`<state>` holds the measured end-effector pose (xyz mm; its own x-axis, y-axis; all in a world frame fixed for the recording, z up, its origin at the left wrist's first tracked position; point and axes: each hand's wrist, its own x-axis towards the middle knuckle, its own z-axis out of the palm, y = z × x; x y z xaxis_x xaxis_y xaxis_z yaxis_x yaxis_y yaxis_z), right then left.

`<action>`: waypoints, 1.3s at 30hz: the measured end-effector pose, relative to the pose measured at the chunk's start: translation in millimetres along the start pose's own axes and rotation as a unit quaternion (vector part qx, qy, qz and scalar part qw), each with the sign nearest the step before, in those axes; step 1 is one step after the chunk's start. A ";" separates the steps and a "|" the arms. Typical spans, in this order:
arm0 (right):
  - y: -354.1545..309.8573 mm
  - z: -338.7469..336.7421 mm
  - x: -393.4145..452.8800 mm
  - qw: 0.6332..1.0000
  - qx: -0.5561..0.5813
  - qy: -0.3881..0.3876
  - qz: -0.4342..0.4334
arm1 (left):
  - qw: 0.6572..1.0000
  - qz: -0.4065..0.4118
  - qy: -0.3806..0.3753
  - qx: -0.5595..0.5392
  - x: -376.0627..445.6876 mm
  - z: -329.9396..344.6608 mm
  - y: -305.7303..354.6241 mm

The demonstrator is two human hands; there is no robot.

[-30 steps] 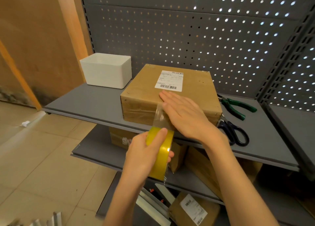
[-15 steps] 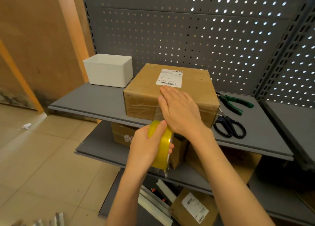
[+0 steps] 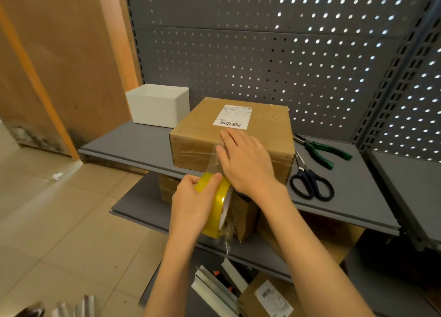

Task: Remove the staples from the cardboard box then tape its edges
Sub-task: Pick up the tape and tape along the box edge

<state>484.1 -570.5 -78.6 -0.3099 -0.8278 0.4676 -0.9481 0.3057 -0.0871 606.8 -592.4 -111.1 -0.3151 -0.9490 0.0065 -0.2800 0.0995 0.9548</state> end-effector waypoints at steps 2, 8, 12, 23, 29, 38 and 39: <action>-1.3 0.9 1.3 1.000 0.000 0.007 -0.002 | 1.000 -0.008 0.006 0.003 1.2 0.5 1.5; 5.5 -11.5 -1.4 0.985 0.173 -0.010 0.010 | 0.997 0.049 0.056 0.031 6.9 2.2 13.5; 18.8 -34.7 -14.4 0.963 0.245 0.099 0.047 | 0.995 0.067 0.066 0.036 9.6 2.7 13.4; 103.1 -20.8 -71.8 0.922 0.036 0.016 0.385 | 0.994 0.082 0.069 0.035 10.9 -0.2 15.6; 101.6 -14.1 -69.9 0.934 -0.003 -0.012 0.356 | 0.992 0.093 0.076 0.043 10.0 1.5 17.4; 103.7 -14.9 -66.6 0.923 0.013 0.000 0.385 | 0.992 0.094 0.068 0.043 12.4 1.8 18.0; 105.6 -17.5 -66.6 0.921 0.033 0.026 0.387 | 0.992 0.094 0.067 0.042 12.3 1.9 18.0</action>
<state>405.8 -474.9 -103.5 -0.8931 -0.3490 0.2839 -0.4466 0.7639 -0.4657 596.2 -601.7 -94.4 -0.2470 -0.9419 0.2276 -0.3032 0.2982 0.9051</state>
